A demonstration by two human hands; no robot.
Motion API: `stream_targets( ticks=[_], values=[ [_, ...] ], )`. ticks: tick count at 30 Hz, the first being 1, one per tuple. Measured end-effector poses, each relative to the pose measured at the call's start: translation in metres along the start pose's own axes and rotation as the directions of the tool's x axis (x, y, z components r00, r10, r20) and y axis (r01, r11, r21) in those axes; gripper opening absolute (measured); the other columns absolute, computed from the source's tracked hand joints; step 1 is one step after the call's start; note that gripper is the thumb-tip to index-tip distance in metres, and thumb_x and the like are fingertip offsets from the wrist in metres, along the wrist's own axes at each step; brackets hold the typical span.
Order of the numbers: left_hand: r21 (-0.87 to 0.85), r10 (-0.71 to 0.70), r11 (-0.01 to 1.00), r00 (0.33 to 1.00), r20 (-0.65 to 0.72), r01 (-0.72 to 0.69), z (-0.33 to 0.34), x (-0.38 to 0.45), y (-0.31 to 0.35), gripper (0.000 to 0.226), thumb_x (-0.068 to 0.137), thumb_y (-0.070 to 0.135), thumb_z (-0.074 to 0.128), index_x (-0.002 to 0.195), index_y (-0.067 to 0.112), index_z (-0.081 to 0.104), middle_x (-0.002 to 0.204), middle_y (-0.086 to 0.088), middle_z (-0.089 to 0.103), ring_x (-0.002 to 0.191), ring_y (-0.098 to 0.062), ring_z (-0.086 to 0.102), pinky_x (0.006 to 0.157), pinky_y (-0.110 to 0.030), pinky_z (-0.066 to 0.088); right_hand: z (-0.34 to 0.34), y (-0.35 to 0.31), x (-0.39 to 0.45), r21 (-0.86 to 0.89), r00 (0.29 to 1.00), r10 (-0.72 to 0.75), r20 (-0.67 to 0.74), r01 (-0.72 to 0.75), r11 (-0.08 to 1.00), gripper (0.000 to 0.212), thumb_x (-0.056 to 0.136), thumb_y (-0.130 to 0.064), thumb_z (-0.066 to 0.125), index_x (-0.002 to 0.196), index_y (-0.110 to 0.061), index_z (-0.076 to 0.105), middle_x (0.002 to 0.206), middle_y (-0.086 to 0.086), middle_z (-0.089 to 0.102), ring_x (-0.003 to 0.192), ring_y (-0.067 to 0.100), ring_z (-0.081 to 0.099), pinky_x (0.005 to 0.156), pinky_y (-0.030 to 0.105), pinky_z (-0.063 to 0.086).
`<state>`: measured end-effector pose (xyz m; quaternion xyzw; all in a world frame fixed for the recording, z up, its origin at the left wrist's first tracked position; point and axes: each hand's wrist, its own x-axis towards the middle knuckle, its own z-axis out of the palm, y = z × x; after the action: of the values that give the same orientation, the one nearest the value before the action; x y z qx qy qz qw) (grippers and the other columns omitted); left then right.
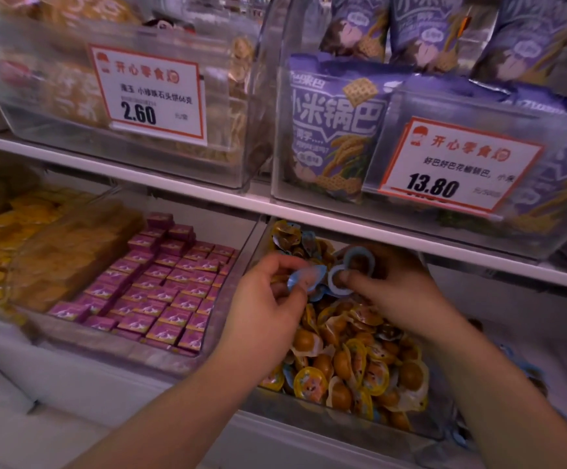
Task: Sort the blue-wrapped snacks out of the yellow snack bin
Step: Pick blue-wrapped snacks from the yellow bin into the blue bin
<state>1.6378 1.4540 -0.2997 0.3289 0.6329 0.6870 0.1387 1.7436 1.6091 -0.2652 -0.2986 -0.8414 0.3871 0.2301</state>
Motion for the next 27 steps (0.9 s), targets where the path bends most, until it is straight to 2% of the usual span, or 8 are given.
stream_targets(
  ticks=[1, 3, 5, 7, 14, 20, 23, 27],
  values=[
    [0.006, 0.022, 1.0, 1.0, -0.003, -0.022, 0.002, -0.001, 0.002, 0.019, 0.091, 0.011, 0.067, 0.098, 0.029, 0.065, 0.083, 0.012, 0.074, 0.071, -0.003, 0.07, 0.055, -0.015, 0.05, 0.003, -0.005, -0.009, 0.267, 0.997, 0.07, 0.015, -0.071, 0.961, 0.025, 0.082, -0.023, 0.076, 0.106, -0.019, 0.073, 0.102, 0.005, 0.075, 0.094, 0.023, 0.071, 0.08, 0.036, 0.057],
    [0.04, 0.09, 0.995, 0.996, -0.007, -0.089, 0.008, -0.006, 0.006, 0.021, 0.093, 0.012, 0.065, 0.1, 0.031, 0.065, 0.086, 0.014, 0.074, 0.075, -0.001, 0.07, 0.058, -0.015, 0.052, 0.008, -0.013, -0.028, 0.725, 0.961, 0.219, 0.168, -0.271, 0.633, 0.018, 0.08, -0.013, 0.071, 0.097, -0.008, 0.075, 0.098, 0.016, 0.074, 0.082, 0.025, 0.073, 0.064, 0.032, 0.058],
    [0.113, 0.179, 0.977, 0.983, 0.034, -0.182, 0.015, -0.011, 0.008, 0.021, 0.094, 0.015, 0.062, 0.103, 0.033, 0.067, 0.095, 0.023, 0.072, 0.087, 0.005, 0.068, 0.07, -0.009, 0.05, 0.009, -0.02, -0.043, 0.849, 0.9, 0.241, 0.365, -0.427, 0.311, 0.018, 0.079, -0.019, 0.068, 0.086, -0.005, 0.077, 0.091, 0.018, 0.072, 0.072, 0.023, 0.07, 0.058, 0.03, 0.057],
    [0.227, 0.248, 0.936, 0.961, 0.124, -0.271, 0.022, -0.018, 0.009, 0.025, 0.095, 0.023, 0.056, 0.111, 0.039, 0.066, 0.104, 0.034, 0.067, 0.099, 0.013, 0.062, 0.08, -0.004, 0.045, 0.007, -0.023, -0.053, 0.856, 0.883, 0.211, 0.42, -0.463, 0.231, 0.022, 0.082, -0.027, 0.07, 0.089, -0.007, 0.076, 0.088, 0.015, 0.069, 0.073, 0.021, 0.068, 0.062, 0.031, 0.058],
    [0.298, 0.193, 0.898, 0.897, 0.397, -0.325, 0.048, -0.031, 0.002, 0.056, 0.097, 0.046, 0.041, 0.151, 0.037, 0.031, 0.154, 0.021, 0.034, 0.141, 0.007, 0.028, 0.117, -0.027, 0.028, -0.026, -0.01, -0.069, 0.835, 0.936, 0.31, 0.168, -0.302, 0.459, 0.022, 0.087, -0.01, 0.067, 0.108, -0.004, 0.063, 0.079, 0.01, 0.063, 0.056, 0.013, 0.057, 0.041, 0.019, 0.039],
    [0.462, 0.188, 0.779, 0.861, 0.473, -0.423, 0.049, -0.024, -0.002, 0.044, 0.095, 0.047, 0.039, 0.133, 0.033, 0.058, 0.147, 0.019, 0.044, 0.141, -0.003, 0.035, 0.113, -0.04, 0.037, -0.099, 0.038, -0.067, 0.787, 0.943, 0.325, 0.066, -0.25, 0.565, 0.022, 0.07, -0.009, 0.073, 0.091, -0.004, 0.068, 0.078, 0.019, 0.066, 0.055, 0.019, 0.06, 0.039, 0.02, 0.039],
    [0.511, 0.204, 0.712, 0.838, 0.506, -0.481, 0.049, -0.022, -0.005, 0.039, 0.095, 0.042, 0.044, 0.128, 0.03, 0.063, 0.141, 0.017, 0.05, 0.139, -0.005, 0.038, 0.111, -0.043, 0.038, -0.123, 0.084, -0.047, 0.756, 0.857, 0.503, -0.112, -0.255, 0.602, 0.009, 0.091, -0.008, 0.061, 0.099, -0.006, 0.064, 0.078, 0.016, 0.07, 0.066, 0.025, 0.068, 0.053, 0.026, 0.053],
    [0.544, 0.186, 0.671, 0.824, 0.534, -0.504, 0.049, -0.021, -0.008, 0.048, 0.094, 0.05, 0.036, 0.129, 0.031, 0.062, 0.139, 0.016, 0.052, 0.138, -0.005, 0.039, 0.111, -0.046, 0.038, -0.148, 0.146, -0.032, 0.542, 0.707, 0.675, -0.211, -0.491, 0.683, 0.049, 0.098, -0.048, 0.05, 0.129, -0.01, 0.059, 0.118, 0.011, 0.065, 0.101, 0.025, 0.059, 0.084, 0.037, 0.04]
  ],
)
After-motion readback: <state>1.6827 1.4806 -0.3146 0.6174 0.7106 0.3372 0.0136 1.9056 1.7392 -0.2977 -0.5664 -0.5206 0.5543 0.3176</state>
